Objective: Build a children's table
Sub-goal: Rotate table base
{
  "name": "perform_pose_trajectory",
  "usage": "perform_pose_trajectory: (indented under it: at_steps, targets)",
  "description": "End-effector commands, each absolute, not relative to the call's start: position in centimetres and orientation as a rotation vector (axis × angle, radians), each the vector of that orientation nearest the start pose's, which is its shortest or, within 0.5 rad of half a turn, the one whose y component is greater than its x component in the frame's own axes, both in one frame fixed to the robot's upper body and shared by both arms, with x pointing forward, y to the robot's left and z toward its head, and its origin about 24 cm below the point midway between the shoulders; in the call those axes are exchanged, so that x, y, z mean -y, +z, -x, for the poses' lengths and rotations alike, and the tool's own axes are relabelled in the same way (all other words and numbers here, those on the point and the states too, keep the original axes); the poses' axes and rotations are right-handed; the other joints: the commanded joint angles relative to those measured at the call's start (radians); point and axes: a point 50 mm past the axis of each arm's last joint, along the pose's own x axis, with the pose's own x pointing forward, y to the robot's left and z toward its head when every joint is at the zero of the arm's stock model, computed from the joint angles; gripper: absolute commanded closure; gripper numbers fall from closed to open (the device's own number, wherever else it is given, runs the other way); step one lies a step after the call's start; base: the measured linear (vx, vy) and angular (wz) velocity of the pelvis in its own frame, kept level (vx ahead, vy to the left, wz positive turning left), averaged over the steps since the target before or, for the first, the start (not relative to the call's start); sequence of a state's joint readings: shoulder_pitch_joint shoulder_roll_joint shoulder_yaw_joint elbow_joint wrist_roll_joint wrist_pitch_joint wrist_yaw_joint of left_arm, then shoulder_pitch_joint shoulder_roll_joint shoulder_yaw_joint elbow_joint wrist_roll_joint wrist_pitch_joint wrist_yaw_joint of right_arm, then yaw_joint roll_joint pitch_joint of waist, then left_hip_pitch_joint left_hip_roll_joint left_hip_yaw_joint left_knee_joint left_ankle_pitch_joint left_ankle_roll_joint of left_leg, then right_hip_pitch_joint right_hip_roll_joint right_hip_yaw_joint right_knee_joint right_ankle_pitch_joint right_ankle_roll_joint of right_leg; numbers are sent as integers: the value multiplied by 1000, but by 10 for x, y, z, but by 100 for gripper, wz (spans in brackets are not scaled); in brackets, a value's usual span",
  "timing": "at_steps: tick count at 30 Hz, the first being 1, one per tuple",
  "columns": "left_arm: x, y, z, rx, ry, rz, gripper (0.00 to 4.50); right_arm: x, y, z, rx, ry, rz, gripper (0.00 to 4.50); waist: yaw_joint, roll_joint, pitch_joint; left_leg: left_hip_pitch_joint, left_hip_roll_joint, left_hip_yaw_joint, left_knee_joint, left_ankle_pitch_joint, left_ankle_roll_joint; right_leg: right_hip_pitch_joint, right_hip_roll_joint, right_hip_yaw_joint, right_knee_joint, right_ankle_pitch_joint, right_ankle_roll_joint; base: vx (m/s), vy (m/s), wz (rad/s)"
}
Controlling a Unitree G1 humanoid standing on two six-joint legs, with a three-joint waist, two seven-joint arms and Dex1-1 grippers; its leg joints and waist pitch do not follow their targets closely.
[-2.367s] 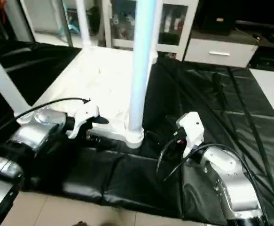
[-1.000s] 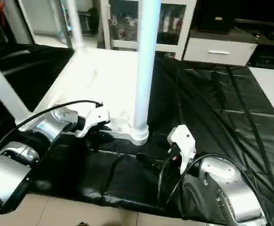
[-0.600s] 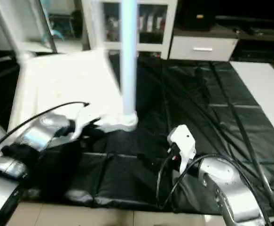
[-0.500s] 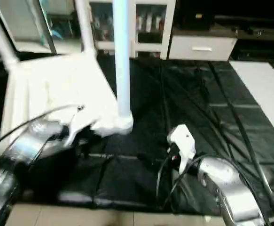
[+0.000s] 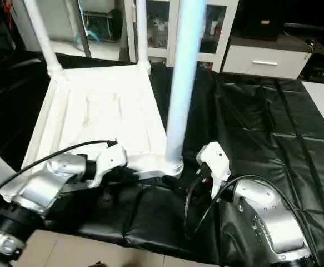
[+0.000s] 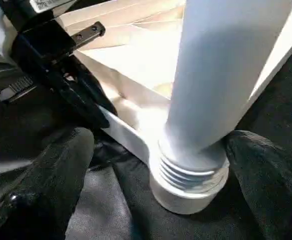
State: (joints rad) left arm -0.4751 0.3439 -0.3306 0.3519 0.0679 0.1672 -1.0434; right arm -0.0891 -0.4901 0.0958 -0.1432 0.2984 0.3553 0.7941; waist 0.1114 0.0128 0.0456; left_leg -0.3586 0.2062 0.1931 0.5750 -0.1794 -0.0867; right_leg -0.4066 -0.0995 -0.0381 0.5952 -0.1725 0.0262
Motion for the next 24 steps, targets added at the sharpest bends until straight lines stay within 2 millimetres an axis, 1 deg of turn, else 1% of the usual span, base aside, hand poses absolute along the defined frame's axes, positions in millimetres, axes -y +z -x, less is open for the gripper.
perform_pose_trajectory:
  at_steps: [1,2,3,4,5,6,7,9,10,11,13,14,16,17,18,21,22,24]
  targets:
    - [-102,62,-301,-288,-1290,-431,388,172,71,-248,-251,917,150,0,0,-24,-61,1,15,-5,-63,-208,47,39,-33,27,-67,-267,-161,0,0,0]
    - [-101,63,-302,-271,-1291,-440,378,173,71,-248,-251,916,151,0,-1,-18,-62,1,17,-4,-62,-205,46,37,-30,27,-67,-239,-171,0,0,0]
    - [-100,65,-302,-264,-1295,-436,378,174,71,-248,-251,915,152,0,-2,-16,-62,1,18,-5,-62,-202,46,37,-29,27,-65,-222,-176,0,0,0]
    - [-99,66,-302,-261,-1307,-438,362,174,72,-247,-250,913,152,0,-2,-16,-64,-2,17,-6,-60,-191,46,41,-29,26,-60,-184,-185,0,0,0]
    - [-99,66,-302,-262,-1309,-437,362,174,72,-247,-250,912,152,0,-3,-19,-65,-3,16,-5,-59,-185,48,42,-27,25,-59,-167,-188,0,0,0]
    - [-96,66,-302,-273,-1326,-436,362,175,72,-247,-249,906,152,0,-3,-16,-65,-3,16,-5,-58,-183,49,42,-27,25,-57,-155,-192,0,0,0]
    - [-95,66,-302,-281,-1332,-442,362,176,72,-246,-249,903,151,0,-5,-20,-65,-3,15,-4,-57,-179,55,43,-26,25,-57,-145,-197,0,0,0]
    - [-94,62,-302,-300,-1335,-458,362,176,72,-244,-249,901,148,0,-6,-18,-63,-3,16,-3,-57,-190,56,42,-26,25,-59,-157,-199,0,0,0]
    - [-93,61,-304,-307,-1329,-465,362,175,72,-244,-249,902,148,0,-7,-20,-63,-3,16,-4,-57,-195,54,44,-27,25,-59,-167,-198,0,0,0]
    - [-93,59,-305,-320,-1319,-471,362,175,72,-243,-251,903,148,0,-9,-15,-63,-2,15,-4,-57,-203,51,42,-26,25,-62,-180,-195,0,0,0]
    - [-94,59,-307,-328,-1313,-475,362,175,72,-242,-253,903,149,0,-11,-19,-63,-3,15,-6,-58,-205,47,45,-26,25,-61,-186,-190,0,0,0]
    - [-94,58,-308,-334,-1306,-485,362,176,72,-242,-253,903,149,0,-13,-16,-63,-2,15,-5,-57,-208,46,43,-25,25,-62,-186,-191,0,0,0]
    - [-96,57,-310,-343,-1293,-501,362,176,73,-241,-254,901,150,0,-15,-16,-63,-2,15,-6,-57,-214,44,43,-24,25,-62,-187,-193,0,0,0]
    - [-96,57,-311,-346,-1287,-508,342,177,73,-241,-254,900,150,0,-16,-17,-63,-2,14,-6,-57,-217,44,44,-24,24,-62,-189,-192,0,0,0]
    - [-98,57,-314,-363,-1266,-491,331,179,73,-240,-256,895,152,0,-20,-13,-62,-2,14,-6,-57,-224,41,44,-24,24,-63,-190,-193,0,0,0]
    - [-98,58,-314,-371,-1263,-476,327,180,73,-239,-257,892,152,0,-21,-15,-64,-3,15,-7,-56,-224,42,46,-24,24,-62,-178,-201,0,0,0]
    - [-98,59,-315,-353,-1254,-485,301,180,73,-238,-261,894,151,0,-22,-17,-64,-3,16,-7,-57,-226,46,45,-25,23,-62,-183,-206,0,0,0]
    - [-97,60,-315,-347,-1254,-487,286,179,73,-237,-265,899,148,0,-23,-18,-63,-4,15,-7,-56,-226,47,46,-26,24,-62,-190,-203,0,0,0]
